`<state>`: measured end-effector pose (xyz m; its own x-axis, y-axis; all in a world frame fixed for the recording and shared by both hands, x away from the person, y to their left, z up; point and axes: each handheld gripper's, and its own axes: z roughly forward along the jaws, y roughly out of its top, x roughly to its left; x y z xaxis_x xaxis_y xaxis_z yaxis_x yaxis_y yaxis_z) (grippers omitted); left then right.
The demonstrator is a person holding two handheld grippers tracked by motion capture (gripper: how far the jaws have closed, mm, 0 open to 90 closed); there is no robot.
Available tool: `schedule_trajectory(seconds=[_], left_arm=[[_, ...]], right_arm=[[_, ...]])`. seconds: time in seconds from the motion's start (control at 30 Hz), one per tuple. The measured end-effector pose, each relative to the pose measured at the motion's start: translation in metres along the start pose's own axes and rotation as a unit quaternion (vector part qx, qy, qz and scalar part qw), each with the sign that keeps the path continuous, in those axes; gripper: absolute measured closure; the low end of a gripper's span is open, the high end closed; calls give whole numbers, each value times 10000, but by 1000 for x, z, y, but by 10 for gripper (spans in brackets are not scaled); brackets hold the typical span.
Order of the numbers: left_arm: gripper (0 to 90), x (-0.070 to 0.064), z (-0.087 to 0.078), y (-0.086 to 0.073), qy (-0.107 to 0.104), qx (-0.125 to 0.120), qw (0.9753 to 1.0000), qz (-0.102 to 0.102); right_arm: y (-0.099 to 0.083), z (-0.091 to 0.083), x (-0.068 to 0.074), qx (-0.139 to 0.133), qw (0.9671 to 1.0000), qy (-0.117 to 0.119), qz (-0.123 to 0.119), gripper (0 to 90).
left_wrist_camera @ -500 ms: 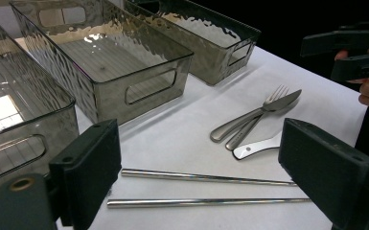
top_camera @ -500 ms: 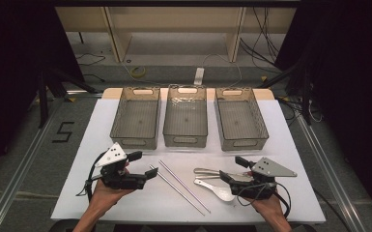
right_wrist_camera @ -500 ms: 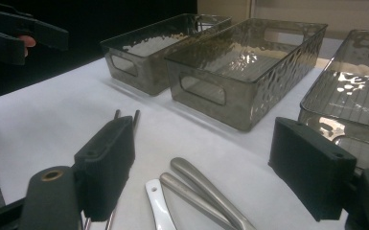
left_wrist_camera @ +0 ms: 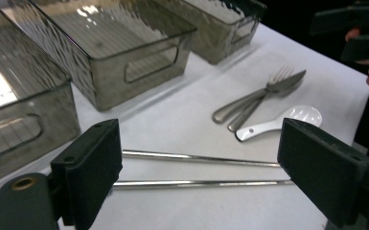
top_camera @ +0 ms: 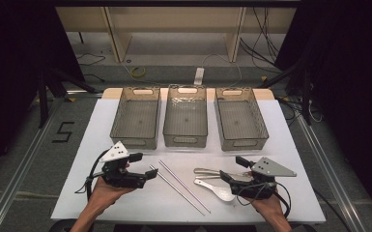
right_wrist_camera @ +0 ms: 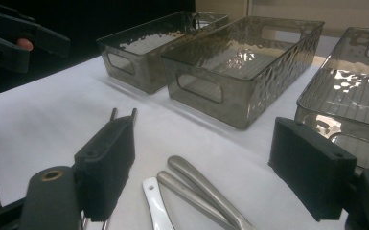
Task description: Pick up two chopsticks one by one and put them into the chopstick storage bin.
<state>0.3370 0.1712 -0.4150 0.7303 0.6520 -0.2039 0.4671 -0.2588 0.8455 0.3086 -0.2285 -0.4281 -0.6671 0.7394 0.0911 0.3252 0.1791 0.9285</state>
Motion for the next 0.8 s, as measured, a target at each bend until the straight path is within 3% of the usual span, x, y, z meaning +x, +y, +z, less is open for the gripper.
schedule_trajectory(seconds=[0.2, 0.37, 0.5, 0.53, 0.57, 0.63, 0.7, 0.8], left_arm=[[158, -3, 8, 12, -127, 381, 9989, 243], [170, -7, 21, 21, -110, 979, 9928, 677], [190, -8, 33, 25, -233, 1320, 9873, 851], [198, -8, 33, 25, -233, 1320, 9873, 851], [206, -9, 40, 26, -370, 1502, 9836, 928], [221, -10, 47, 27, -380, 1683, 9793, 1055], [236, -11, 55, 28, -406, 1966, 9717, 1249], [282, -14, 67, 26, -453, 2284, 9623, 1403]], right_arm=[[0, 1, 0, 44, 10000, 13, 2, 246], [-1, 2, -1, 88, 9999, 41, 27, 246], [-1, 2, 0, 132, 9999, 68, -3, 248], [-1, 3, 0, 138, 9999, 73, -13, 248], [-1, 3, 0, 147, 9999, 86, -22, 248], [-1, 4, 1, 166, 9998, 96, -23, 248], [-2, 4, 1, 185, 9998, 108, -20, 249], [-2, 4, 0, 239, 9996, 116, -28, 249]])
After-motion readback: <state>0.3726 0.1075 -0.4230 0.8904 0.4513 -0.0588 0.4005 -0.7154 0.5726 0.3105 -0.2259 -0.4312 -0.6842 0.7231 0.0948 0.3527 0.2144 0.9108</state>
